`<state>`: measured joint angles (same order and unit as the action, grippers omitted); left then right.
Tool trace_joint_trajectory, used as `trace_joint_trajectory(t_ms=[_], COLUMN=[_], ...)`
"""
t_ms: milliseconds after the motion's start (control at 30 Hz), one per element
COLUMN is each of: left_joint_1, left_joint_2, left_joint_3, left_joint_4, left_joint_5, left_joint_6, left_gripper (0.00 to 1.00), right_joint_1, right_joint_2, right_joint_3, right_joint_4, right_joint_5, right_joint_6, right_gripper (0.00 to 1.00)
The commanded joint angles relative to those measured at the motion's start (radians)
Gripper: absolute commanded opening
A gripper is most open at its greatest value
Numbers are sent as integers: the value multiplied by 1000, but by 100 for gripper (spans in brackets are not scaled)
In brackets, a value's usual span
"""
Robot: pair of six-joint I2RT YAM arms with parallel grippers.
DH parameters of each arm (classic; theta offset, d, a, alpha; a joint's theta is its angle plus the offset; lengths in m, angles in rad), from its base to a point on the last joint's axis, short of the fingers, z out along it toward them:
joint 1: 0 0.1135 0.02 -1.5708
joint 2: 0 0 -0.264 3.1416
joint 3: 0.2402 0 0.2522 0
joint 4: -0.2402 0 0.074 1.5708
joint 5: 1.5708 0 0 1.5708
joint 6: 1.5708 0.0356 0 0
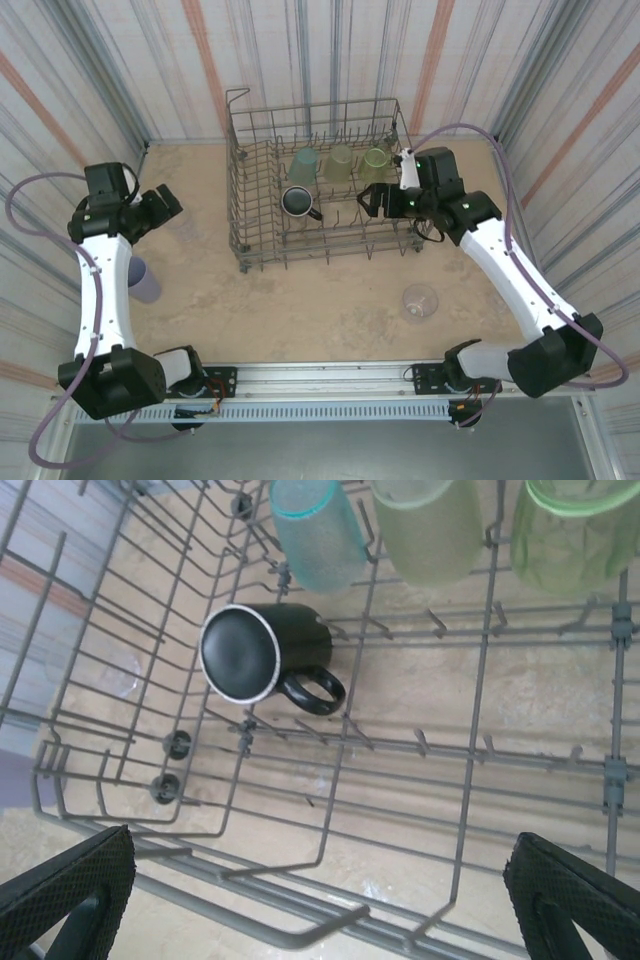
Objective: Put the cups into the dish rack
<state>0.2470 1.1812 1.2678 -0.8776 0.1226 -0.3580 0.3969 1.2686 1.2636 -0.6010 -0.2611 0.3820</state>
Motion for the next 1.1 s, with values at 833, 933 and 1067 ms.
trace_joint_trajectory(t_ms=[833, 933, 1067], left_joint_1=[7, 10, 53], left_joint_2=[32, 26, 18], left_joint_3=[-117, -147, -161], left_joint_4=[-122, -115, -109], left_joint_5=[-180, -215, -235], left_joint_6=[88, 108, 127], left_gripper=[96, 95, 92], right_joint_1=[-82, -76, -69], right_joint_2=[-138, -157, -177], right_joint_3=[-236, -254, -265], right_joint_4=[147, 173, 186], right_joint_5=[-202, -205, -188], right_joint_6=[37, 50, 53], right_gripper=[99, 99, 99])
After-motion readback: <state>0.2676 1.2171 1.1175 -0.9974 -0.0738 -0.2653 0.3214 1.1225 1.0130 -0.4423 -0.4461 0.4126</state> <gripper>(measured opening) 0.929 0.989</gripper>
